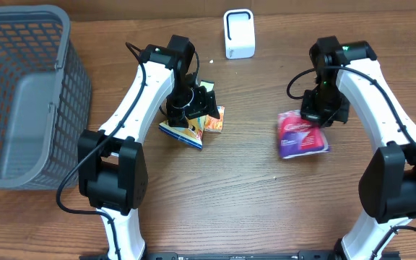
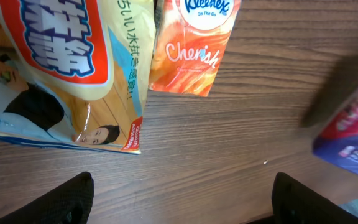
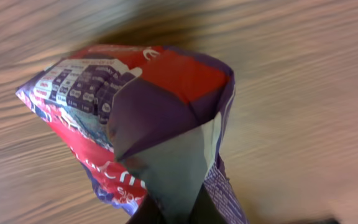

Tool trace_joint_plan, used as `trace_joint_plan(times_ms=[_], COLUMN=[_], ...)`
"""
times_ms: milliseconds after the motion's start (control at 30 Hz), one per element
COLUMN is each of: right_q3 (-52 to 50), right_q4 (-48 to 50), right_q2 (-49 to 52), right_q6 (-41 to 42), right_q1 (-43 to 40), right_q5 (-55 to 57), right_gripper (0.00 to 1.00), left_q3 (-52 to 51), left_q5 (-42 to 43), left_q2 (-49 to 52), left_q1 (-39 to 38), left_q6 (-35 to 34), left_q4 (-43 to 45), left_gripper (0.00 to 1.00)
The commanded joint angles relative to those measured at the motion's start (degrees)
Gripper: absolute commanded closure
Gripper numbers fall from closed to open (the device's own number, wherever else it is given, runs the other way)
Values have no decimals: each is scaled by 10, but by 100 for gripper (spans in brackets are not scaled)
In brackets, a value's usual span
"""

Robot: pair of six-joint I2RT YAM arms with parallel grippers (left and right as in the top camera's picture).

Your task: Scan the item barcode

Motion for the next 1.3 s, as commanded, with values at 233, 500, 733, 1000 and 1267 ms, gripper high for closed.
trace_joint_plan(times_ms=[233,500,733,1000,1267], right_q3=[16,0,0,41,221], right_q4=[-48,-58,-28,-16,-106], right_q2=[6,52,66,66,66], right_q6=[90,143,162,128,54], right_q1=[64,118,183,231,194], right_q5=[171,179,111,9,3], right_gripper=[96,96,87,71,7], left_q3=[6,6,6,6,6], left_q5=[-4,-4,-4,-17,-19], left_q2=[0,0,0,0,0], left_q1=[-1,-1,-1,0,-1], left_q6=[-2,12,12,12,12], left_q4=[9,7,8,8,8], left_gripper=[16,17,18,17,17])
